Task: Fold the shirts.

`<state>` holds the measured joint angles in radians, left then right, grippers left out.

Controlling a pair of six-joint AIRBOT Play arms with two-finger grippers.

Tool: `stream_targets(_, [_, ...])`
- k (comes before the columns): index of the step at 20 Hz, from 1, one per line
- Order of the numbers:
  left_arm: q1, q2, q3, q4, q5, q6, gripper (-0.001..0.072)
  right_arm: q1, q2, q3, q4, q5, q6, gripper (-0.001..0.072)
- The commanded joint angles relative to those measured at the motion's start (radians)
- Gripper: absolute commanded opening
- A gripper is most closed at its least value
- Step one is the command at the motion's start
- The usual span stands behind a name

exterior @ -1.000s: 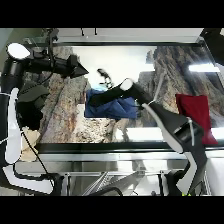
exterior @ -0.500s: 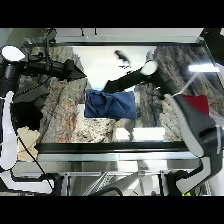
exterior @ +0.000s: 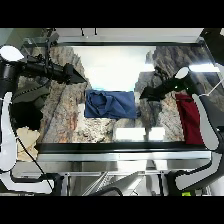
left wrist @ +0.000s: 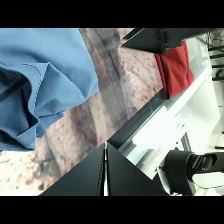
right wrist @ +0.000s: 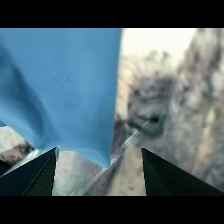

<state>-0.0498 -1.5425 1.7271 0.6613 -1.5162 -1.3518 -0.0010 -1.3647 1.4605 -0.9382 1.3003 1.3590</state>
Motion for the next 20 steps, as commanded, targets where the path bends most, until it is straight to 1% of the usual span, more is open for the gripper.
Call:
stream_targets(1, [0.001, 0.0, 0.0, 0.0, -0.002, 0.002, 0.0012, -0.021, -0.04, -0.1, 0.142, -0.069, -0.07, 0.0572])
stream_targets(3, [0.0, 0.0, 0.0, 0.0, -0.002, 0.002, 0.0012, -0.011, -0.079, -0.116, 0.209, -0.1, -0.104, 0.0572])
stream_targets(8, [-0.001, 0.0, 0.0, 0.0, -0.003, 0.002, 0.0012, 0.056, -0.174, -0.116, 0.235, -0.127, -0.146, 0.0572])
stream_targets(10, [-0.001, 0.0, 0.0, 0.001, -0.003, 0.002, 0.0012, 0.073, -0.198, -0.116, 0.306, -0.13, -0.183, 0.0572])
stream_targets(12, [-0.001, 0.0, 0.0, 0.001, -0.003, 0.002, 0.0012, 0.077, -0.208, -0.116, 0.375, -0.164, -0.213, 0.057])
stream_targets(13, [-0.001, 0.0, 0.0, 0.001, -0.003, 0.002, 0.0012, 0.077, -0.208, -0.116, 0.404, -0.18, -0.234, 0.0481])
stream_targets(14, [-0.001, 0.0, 0.0, 0.001, -0.003, 0.002, 0.0012, 0.077, -0.208, -0.116, 0.44, -0.188, -0.266, 0.0262])
stream_targets(15, [-0.002, 0.0, 0.0, 0.001, -0.003, 0.002, 0.0012, 0.077, -0.208, -0.116, 0.489, -0.186, -0.302, 0.0124])
stream_targets(16, [-0.002, 0.0, 0.0, 0.001, -0.004, 0.002, 0.0012, 0.077, -0.205, -0.116, 0.539, -0.181, -0.336, 0.0054])
stream_targets(17, [-0.001, 0.0, 0.0, 0.001, -0.008, 0.002, 0.0012, 0.077, -0.194, -0.115, 0.598, -0.172, -0.37, 0.0017])
stream_targets(20, [-0.001, 0.0, 0.0, 0.001, -0.028, 0.002, 0.0012, 0.054, -0.098, -0.089, 0.742, -0.167, -0.459, 0.0016])
